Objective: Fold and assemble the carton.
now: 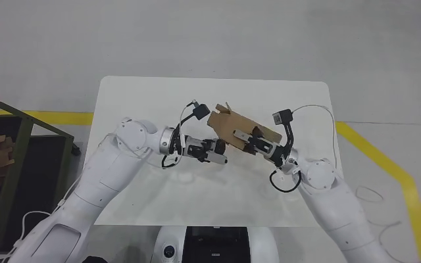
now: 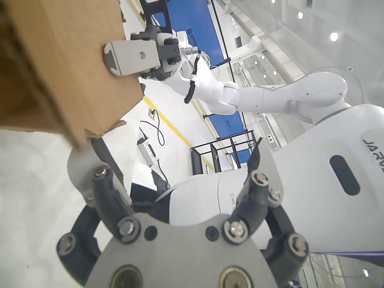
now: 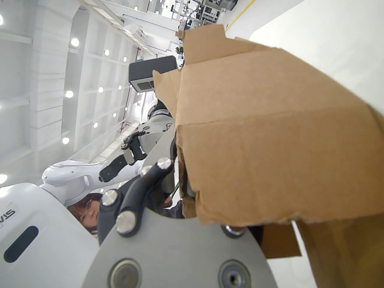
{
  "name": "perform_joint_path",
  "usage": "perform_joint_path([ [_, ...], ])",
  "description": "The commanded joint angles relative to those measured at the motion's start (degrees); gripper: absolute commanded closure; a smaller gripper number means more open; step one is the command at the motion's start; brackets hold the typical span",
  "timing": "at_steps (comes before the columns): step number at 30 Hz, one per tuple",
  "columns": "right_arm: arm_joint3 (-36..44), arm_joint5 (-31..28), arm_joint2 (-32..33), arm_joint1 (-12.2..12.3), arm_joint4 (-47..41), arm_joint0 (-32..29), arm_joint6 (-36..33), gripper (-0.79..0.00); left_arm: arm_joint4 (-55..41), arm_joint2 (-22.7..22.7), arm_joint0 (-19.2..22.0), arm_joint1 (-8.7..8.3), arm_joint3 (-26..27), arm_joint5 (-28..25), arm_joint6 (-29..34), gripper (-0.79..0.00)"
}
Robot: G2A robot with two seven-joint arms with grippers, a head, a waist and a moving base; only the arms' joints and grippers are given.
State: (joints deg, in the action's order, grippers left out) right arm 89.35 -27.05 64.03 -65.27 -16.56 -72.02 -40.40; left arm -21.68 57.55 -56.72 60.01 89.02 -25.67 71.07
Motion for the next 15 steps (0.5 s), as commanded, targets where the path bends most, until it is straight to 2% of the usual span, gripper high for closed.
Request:
perform_joint_path([
  [1, 0.1, 0.1, -0.1, 0.0, 0.0, 0.0, 0.1, 0.0, -0.1, -0.2, 0.2, 0.06, -0.2, -0.1, 0.0, -0.785],
  [15, -0.2, -0.1, -1.4, -0.5, -0.2, 0.2, 0.3, 0.0, -0.3, 0.2, 0.0, -0.09, -0.1, -0.4, 0.3, -0.785],
])
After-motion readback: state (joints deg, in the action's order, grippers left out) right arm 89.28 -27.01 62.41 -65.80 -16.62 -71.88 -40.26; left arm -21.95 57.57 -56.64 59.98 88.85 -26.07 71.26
